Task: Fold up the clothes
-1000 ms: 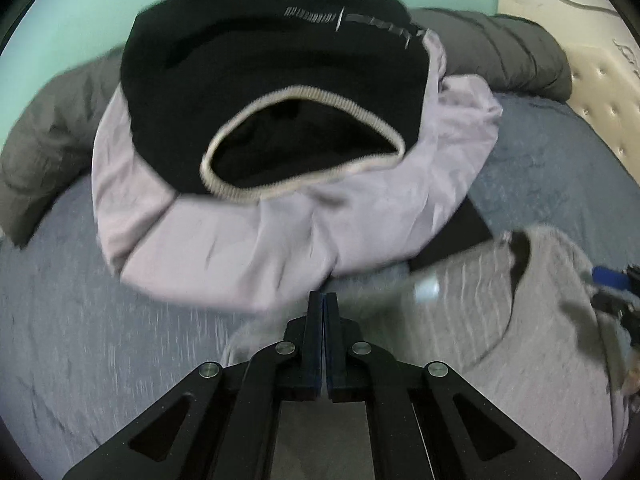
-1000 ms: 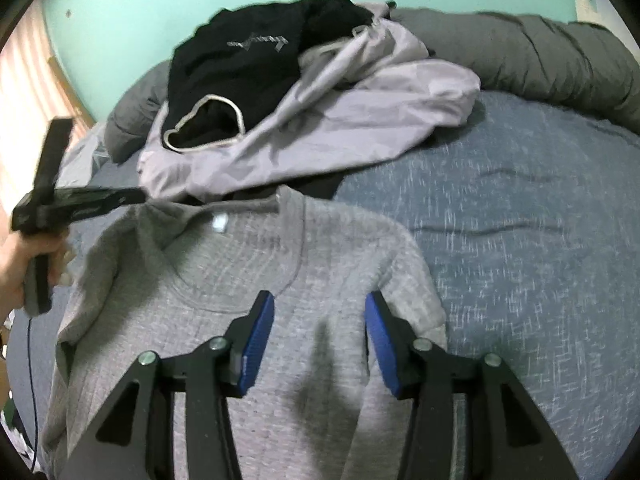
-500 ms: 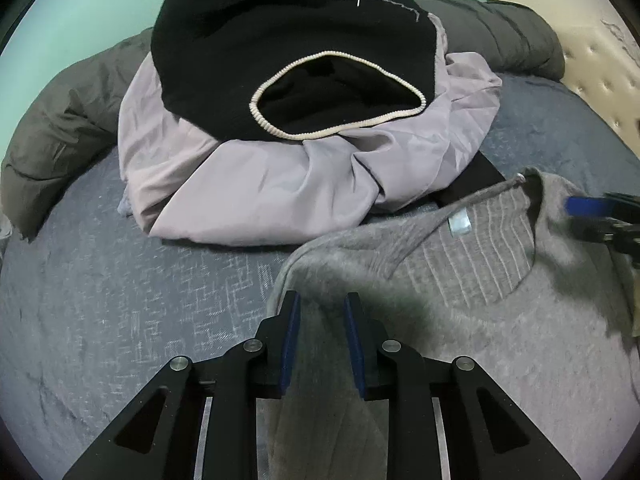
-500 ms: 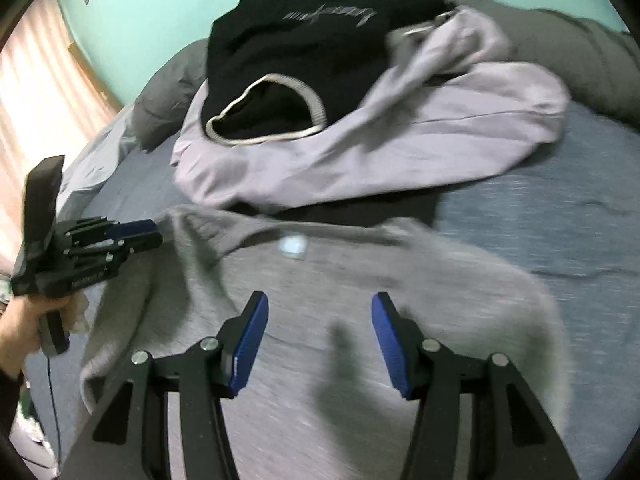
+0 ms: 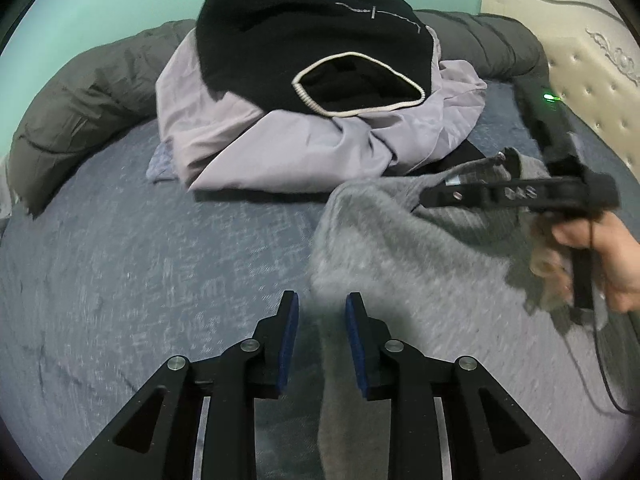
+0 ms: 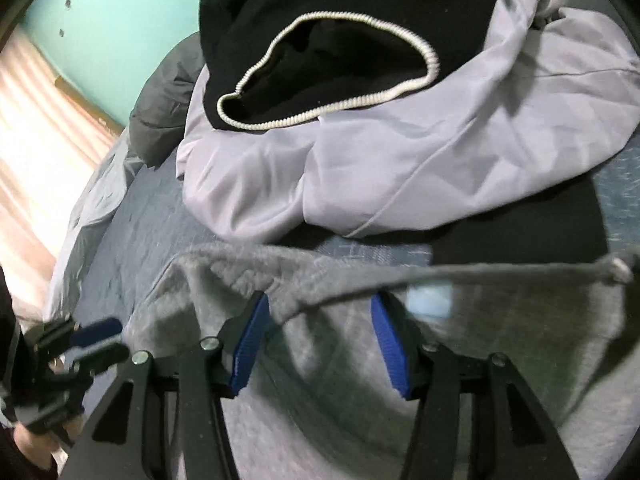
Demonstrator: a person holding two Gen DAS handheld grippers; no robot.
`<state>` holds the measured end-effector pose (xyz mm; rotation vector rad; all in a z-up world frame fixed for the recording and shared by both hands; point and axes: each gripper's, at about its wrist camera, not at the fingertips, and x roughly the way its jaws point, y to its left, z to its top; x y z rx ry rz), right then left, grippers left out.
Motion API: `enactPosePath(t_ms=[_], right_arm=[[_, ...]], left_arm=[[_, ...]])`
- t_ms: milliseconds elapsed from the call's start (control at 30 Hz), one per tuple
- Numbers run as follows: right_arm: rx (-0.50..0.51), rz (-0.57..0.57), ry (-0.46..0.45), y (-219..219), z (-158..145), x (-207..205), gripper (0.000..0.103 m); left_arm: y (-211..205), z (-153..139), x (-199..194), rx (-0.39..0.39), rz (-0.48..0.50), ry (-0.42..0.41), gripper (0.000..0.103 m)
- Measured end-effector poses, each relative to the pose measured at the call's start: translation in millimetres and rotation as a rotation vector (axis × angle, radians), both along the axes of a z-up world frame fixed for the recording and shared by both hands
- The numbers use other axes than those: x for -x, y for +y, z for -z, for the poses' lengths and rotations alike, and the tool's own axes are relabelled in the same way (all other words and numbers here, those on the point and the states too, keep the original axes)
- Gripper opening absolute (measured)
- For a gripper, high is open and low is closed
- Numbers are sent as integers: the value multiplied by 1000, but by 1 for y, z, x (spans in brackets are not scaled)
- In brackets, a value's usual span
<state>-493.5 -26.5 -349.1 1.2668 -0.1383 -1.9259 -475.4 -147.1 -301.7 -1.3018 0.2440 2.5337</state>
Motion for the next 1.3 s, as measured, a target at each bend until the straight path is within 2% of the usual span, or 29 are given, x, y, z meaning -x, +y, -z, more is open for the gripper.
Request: enactPosePath(t_ms=[33, 67, 133, 200, 300, 500, 567, 667, 767, 833, 900, 1033, 1067, 1133, 1300], right_arm=[[5, -4, -4, -2, 1, 0, 33], [10, -9, -8, -4, 1, 0, 28], [27, -5, -14, -4, 1, 0, 9], [53, 10, -17, -2, -2, 3, 3], [90, 4, 24, 5, -17, 4, 2], [232, 66, 63, 31, -56, 25, 2], [210, 58, 53, 27, -57, 32, 2], [137, 66, -12, 20, -43, 40, 3], [114, 82, -1, 25, -37, 39, 6], [98, 92, 6, 28, -33, 38, 8], [85, 83, -29, 32, -24, 39, 12], [78, 44, -36, 30, -10, 27, 13], [92, 41, -51, 30, -5, 25, 14], [120, 39, -72, 32, 1, 21, 37], [141, 33, -55, 28, 3, 14, 40]], left_arm=[[-4, 2, -3, -2, -1, -1, 28], [-8, 3, -5, -5, -2, -2, 28], [-14, 7, -8, -6, -5, -5, 29], [-18, 10, -11, -9, -8, -7, 29], [-23, 13, -14, -20, -15, -10, 29], [-20, 11, -17, -44, -14, -7, 29], [-17, 10, -17, -48, -9, -6, 29], [-12, 12, -18, -51, -3, -11, 31], [-9, 16, -18, -55, -1, -20, 36], [-8, 19, -18, -55, 0, -27, 36], [-8, 22, -19, -54, 0, -32, 36], [-11, 23, -21, -69, -14, -29, 36], [-11, 23, -22, -68, -14, -30, 36], [-12, 23, -23, -67, -15, -31, 36], [-13, 24, -27, -65, -18, -33, 36]])
